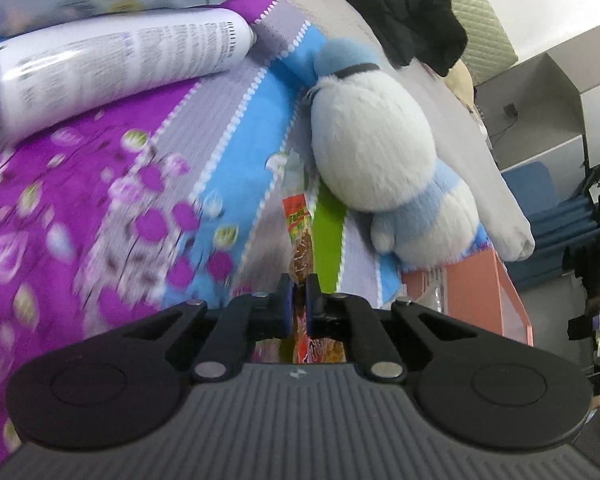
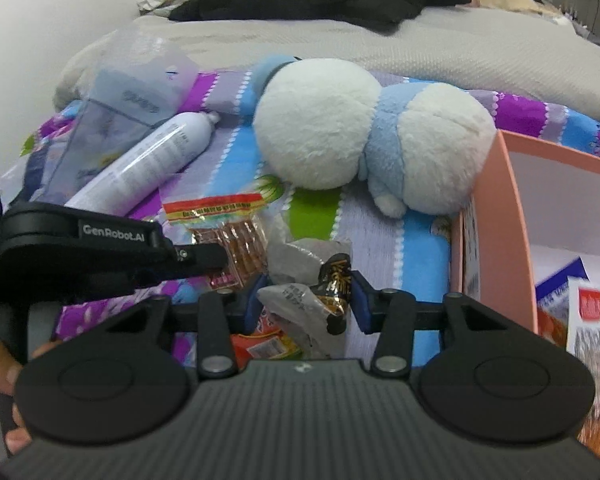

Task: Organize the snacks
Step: 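Grasp the red sausage-stick pack with the left tool while the right tool grasps the foil snack, then lift both held snacks and carry them over the pink box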

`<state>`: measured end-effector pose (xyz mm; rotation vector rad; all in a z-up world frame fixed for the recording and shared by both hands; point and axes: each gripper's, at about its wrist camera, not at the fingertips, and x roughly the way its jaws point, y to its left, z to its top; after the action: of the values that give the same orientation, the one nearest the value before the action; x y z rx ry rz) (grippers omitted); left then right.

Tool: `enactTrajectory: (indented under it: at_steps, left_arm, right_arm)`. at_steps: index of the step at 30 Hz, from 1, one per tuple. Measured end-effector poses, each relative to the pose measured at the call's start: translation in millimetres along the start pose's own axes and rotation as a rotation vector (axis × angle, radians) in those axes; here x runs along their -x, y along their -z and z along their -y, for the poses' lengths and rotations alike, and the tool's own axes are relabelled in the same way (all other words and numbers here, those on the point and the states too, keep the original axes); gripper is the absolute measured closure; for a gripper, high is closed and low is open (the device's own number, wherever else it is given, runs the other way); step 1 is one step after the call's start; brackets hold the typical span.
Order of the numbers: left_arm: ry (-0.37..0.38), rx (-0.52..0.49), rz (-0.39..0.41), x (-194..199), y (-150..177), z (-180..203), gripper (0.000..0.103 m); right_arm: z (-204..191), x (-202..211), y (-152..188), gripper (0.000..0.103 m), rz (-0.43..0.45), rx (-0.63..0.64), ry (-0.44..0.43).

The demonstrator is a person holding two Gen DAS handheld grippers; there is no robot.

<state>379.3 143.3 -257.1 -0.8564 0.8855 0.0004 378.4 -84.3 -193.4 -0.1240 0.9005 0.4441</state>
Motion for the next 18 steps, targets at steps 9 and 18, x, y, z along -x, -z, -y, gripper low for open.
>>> enactTrajectory:
  at_steps: [9,18]
  left_arm:
    - [0.003,-0.045,0.001,76.3,78.5,-2.8,0.096]
    - [0.006,-0.057,0.02,138.2,128.1,-12.0,0.096]
  right_arm:
    - [-24.0,62.3,58.3,0.055,0.064,-0.002,0.012]
    - [-43.9,102.8,116.7,0.055,0.071,-0.004,0.02]
